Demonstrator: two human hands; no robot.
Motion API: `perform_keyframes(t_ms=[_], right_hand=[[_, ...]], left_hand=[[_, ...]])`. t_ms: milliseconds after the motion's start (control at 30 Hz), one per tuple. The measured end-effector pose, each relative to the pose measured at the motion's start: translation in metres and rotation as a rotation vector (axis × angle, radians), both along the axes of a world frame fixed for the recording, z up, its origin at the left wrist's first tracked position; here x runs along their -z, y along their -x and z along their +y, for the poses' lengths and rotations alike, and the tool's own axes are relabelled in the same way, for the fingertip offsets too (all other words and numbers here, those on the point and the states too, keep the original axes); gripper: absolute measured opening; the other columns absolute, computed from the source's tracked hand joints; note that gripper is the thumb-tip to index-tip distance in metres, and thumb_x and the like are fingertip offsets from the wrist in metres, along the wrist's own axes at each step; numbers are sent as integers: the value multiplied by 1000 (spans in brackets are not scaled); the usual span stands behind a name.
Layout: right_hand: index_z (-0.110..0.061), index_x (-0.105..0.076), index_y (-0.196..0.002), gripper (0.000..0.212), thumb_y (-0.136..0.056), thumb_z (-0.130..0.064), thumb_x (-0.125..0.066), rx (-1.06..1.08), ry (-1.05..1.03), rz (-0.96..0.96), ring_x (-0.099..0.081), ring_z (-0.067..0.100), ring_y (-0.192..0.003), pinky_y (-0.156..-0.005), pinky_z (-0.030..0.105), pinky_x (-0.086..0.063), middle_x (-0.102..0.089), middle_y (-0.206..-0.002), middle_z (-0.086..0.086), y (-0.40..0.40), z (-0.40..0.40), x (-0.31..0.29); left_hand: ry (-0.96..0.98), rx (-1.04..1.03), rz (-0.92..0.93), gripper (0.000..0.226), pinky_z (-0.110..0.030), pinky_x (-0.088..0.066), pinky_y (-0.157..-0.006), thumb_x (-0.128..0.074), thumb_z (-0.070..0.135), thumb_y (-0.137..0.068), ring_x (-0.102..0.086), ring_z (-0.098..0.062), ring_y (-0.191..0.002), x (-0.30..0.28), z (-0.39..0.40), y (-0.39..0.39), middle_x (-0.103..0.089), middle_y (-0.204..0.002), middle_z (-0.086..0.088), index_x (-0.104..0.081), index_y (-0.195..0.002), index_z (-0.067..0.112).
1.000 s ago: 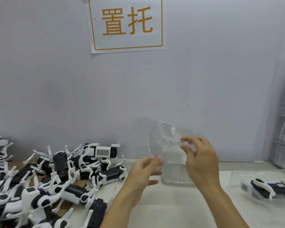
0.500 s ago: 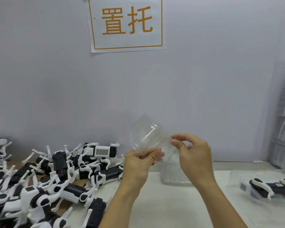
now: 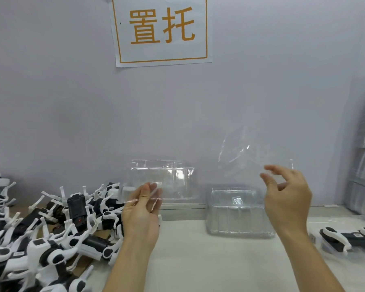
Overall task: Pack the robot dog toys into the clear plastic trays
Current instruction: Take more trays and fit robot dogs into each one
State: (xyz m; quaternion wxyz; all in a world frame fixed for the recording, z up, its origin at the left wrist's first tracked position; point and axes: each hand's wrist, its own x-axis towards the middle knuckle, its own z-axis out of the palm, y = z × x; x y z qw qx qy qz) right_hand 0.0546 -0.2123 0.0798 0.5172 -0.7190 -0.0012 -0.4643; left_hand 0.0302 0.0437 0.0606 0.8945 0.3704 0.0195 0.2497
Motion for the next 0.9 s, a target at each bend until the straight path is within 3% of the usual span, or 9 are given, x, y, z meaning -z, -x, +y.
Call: perform_keyframes(t_ms=[133, 233, 333, 400, 533, 633, 700, 800, 900], right_hand=[[-20, -73, -107, 18, -92, -11, -67, -44, 149, 125, -58, 19, -72, -80, 30, -42, -59, -105, 0, -7, 15, 18], [-21, -69, -121, 30, -93, -9, -67, -159, 191, 250, -59, 6, -78, -82, 21, -41, -60, -118, 0, -11, 19, 31], [-28, -52, -141, 55, -94, -1, -61, -405, 215, 342, -59, 10, -115, -99, 22, -44, -45, -147, -6, -9, 24, 38], [-30, -53, -140, 57, -95, 4, -57, -435, 244, 338, -51, 14, -128, -103, 25, -44, -37, -153, -8, -9, 27, 39], [-30, -66, -115, 39, -94, 0, -55, -301, 173, 211, -61, 4, -98, -80, 18, -49, -59, -120, -11, -9, 30, 32], [-33, -67, -106, 22, -99, -16, -55, -351, 92, 188, -63, 1, -94, -69, 10, -46, -66, -105, -17, -5, 33, 21], [-33, -68, -108, 19, -102, -31, -50, -488, -42, 236, -67, 10, -95, -75, 18, -49, -70, -105, -12, -1, 36, 13], [-31, -70, -114, 43, -94, -58, -45, -806, -316, 386, -71, 22, -96, -84, 39, -53, -74, -109, -4, 9, 34, -2], [-31, -76, -105, 38, -85, -59, -60, -1008, -310, 447, -73, 26, -91, -81, 43, -55, -75, -105, -4, 15, 24, -14]], left_hand=[[127, 31, -25, 13, -27, -49, -79, -55, 20, -96, -71, -10, -81, -3, 7, 1, -75, -86, 9, -65, -88, 21], [186, 51, -31, 8, -27, -50, -77, -58, 23, -93, -70, -11, -87, -5, 11, 1, -75, -87, 10, -66, -91, 22], [197, 74, -41, 10, -27, -50, -78, -63, 26, -82, -71, -11, -86, -6, 11, 2, -75, -88, 10, -66, -91, 22], [187, 83, -44, 9, -27, -50, -78, -64, 26, -81, -71, -11, -85, -5, 10, 0, -75, -88, 9, -67, -89, 22], [163, 111, -42, 13, -27, -50, -77, -64, 24, -82, -72, -12, -83, -3, 7, -2, -75, -88, 7, -74, -75, 23], [113, 172, -52, 19, -25, -57, -67, -63, 21, -81, -74, -13, -77, -1, 3, -3, -76, -87, 4, -77, -68, 23], [74, 248, -77, 18, -24, -59, -61, -63, 18, -79, -74, -15, -76, 0, 0, -3, -76, -85, 2, -78, -68, 22], [-53, 407, -157, 8, -28, -60, -66, -84, 21, -65, -75, -20, -78, -2, -6, 3, -76, -82, -3, -78, -70, 18], [-248, 568, -219, 40, -33, -60, -72, -101, 27, -42, -74, -27, -83, -2, -11, 9, -76, -82, -7, -79, -73, 15]])
